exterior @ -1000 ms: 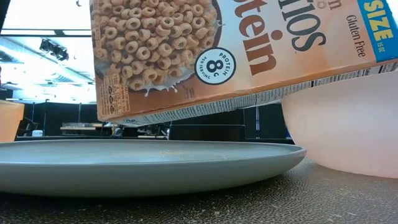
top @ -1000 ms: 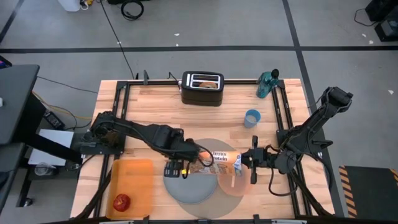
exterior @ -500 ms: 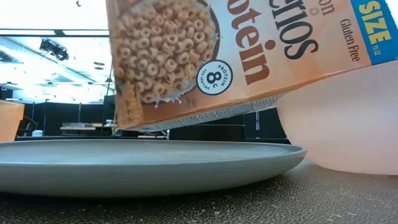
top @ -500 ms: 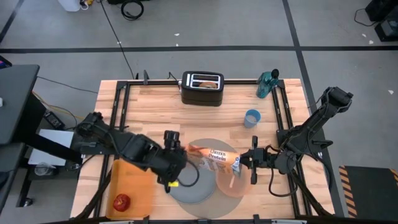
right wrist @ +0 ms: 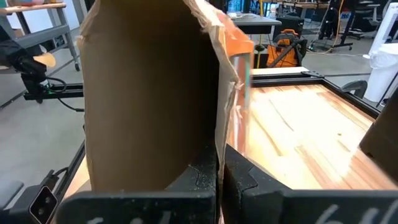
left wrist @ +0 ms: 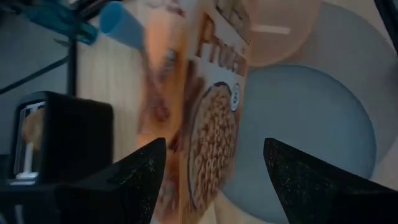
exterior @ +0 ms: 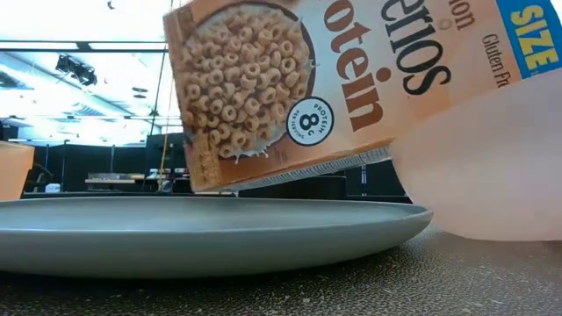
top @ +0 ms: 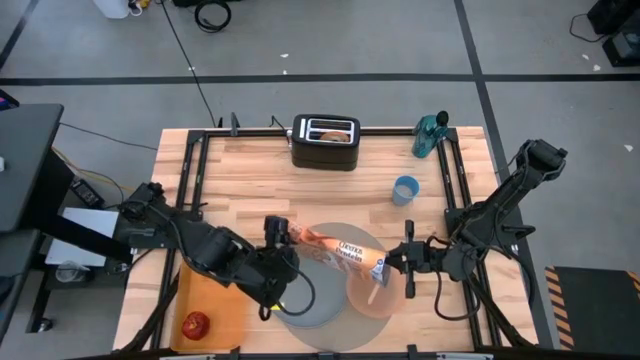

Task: Arrange a breakfast setting
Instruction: Put cereal into the pink bowl

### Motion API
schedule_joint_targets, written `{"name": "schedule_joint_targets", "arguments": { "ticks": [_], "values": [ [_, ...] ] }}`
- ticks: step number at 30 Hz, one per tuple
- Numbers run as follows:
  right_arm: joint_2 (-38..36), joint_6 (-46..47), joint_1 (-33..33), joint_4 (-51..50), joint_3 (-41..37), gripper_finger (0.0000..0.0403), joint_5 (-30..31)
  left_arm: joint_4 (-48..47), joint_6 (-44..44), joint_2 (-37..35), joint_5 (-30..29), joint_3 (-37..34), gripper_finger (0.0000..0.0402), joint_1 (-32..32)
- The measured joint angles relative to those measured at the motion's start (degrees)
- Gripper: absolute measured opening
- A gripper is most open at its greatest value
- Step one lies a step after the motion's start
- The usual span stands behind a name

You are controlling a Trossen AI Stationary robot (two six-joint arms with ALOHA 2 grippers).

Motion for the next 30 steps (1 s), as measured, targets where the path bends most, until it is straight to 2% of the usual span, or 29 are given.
{"name": "schedule_joint_targets", "arguments": {
  "ticks": [4,11,17,20,25,30],
  "values": [
    [0.0,0.2,0.0,-0.1,0.0,0.0005,0.0,9.5,2.2,-5.3,-0.2,-12.6,0.0279,0.0],
    [0.0,0.0,0.0,-0.5,0.0,0.0005,-0.4,26.5,1.5,-20.4,-1.0,-31.3,0.0279,-2.0],
    [0.0,-0.2,0.0,-0.5,0.0,0.0005,-0.6,38.8,1.3,-31.6,-7.2,-46.7,0.0279,-6.2],
    [0.0,-0.2,0.0,-0.4,0.0,0.0005,-0.6,39.9,-2.2,-35.9,-9.7,-53.4,0.0279,-7.5],
    [0.0,0.0,0.0,-0.4,0.0,0.0005,-0.6,35.9,-12.4,-41.2,-12.5,-60.5,0.0279,-9.2],
    [0.0,0.0,0.0,-0.3,0.0,0.0005,-0.9,37.2,-19.8,-42.4,-12.8,-66.2,0.0279,-8.1]
  ]
}}
